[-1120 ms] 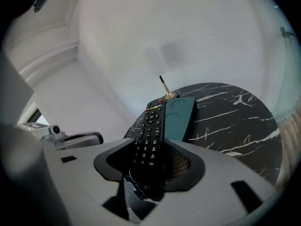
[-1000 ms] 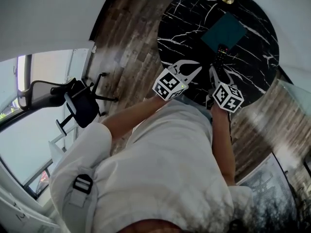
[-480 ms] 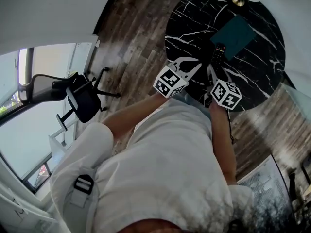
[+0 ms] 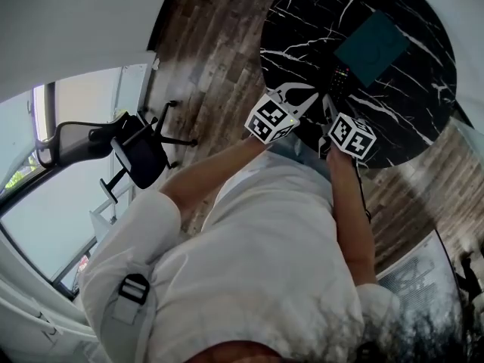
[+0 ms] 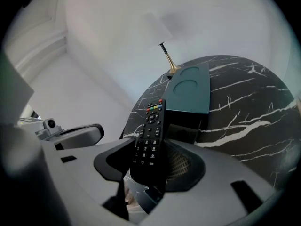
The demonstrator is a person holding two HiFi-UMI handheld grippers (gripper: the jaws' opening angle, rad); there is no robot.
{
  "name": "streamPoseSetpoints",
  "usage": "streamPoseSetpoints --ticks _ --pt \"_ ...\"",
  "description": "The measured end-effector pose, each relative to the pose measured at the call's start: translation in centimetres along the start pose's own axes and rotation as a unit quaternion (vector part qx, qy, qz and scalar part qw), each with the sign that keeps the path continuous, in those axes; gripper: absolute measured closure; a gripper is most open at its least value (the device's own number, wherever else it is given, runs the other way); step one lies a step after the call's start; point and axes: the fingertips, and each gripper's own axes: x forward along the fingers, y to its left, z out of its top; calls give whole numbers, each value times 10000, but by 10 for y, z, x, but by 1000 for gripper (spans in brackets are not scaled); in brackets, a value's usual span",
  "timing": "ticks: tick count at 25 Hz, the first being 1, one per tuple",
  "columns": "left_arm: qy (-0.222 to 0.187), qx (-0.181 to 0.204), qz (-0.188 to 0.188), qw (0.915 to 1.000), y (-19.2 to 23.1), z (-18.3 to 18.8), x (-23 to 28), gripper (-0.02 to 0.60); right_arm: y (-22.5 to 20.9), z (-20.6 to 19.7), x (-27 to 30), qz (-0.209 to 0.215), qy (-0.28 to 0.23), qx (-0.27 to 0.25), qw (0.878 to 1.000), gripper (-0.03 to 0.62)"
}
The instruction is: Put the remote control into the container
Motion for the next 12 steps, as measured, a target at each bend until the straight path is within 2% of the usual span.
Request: streamPoseSetpoints --ticks 12 --pt "567 -155 -127 9982 22 -36 24 575 -22 -24 41 -286 435 528 9972 402"
